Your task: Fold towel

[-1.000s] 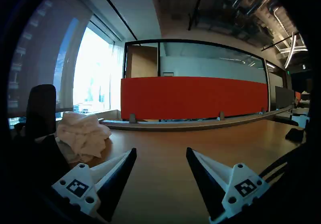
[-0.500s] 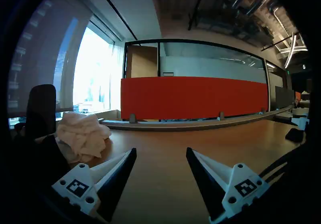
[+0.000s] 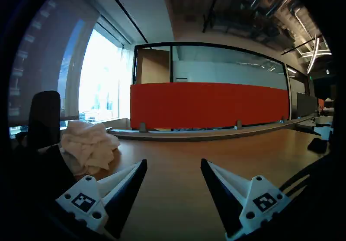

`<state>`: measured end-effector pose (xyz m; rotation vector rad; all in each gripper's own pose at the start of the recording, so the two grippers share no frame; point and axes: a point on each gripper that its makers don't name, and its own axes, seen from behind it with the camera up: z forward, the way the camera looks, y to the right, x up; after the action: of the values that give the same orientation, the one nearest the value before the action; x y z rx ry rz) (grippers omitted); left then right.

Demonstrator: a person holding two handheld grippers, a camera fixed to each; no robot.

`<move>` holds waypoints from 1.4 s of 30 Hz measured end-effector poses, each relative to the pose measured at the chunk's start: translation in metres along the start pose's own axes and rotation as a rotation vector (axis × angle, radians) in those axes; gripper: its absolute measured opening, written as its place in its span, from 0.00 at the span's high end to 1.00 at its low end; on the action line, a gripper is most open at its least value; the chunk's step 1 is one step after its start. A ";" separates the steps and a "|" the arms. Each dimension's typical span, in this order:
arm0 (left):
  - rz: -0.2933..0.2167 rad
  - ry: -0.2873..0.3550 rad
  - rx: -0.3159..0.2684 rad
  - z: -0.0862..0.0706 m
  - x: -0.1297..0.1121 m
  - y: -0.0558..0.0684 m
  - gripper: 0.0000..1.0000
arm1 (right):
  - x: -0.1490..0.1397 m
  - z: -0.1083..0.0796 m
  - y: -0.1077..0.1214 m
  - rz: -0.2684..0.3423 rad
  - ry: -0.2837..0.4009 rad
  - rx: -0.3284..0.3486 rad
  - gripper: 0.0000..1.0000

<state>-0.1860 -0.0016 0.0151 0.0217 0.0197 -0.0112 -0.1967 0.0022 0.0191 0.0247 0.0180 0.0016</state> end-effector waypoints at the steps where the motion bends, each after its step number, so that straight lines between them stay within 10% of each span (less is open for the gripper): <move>1: 0.000 0.000 0.000 0.000 0.000 0.000 0.08 | 0.000 0.000 0.000 0.000 0.000 0.000 0.00; 42: -0.001 -0.003 0.000 -0.001 0.008 -0.002 0.08 | 0.000 0.000 0.000 0.000 0.000 0.000 0.01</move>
<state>-0.1785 -0.0038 0.0136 0.0213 0.0167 -0.0122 -0.1970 0.0019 0.0186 0.0245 0.0181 0.0016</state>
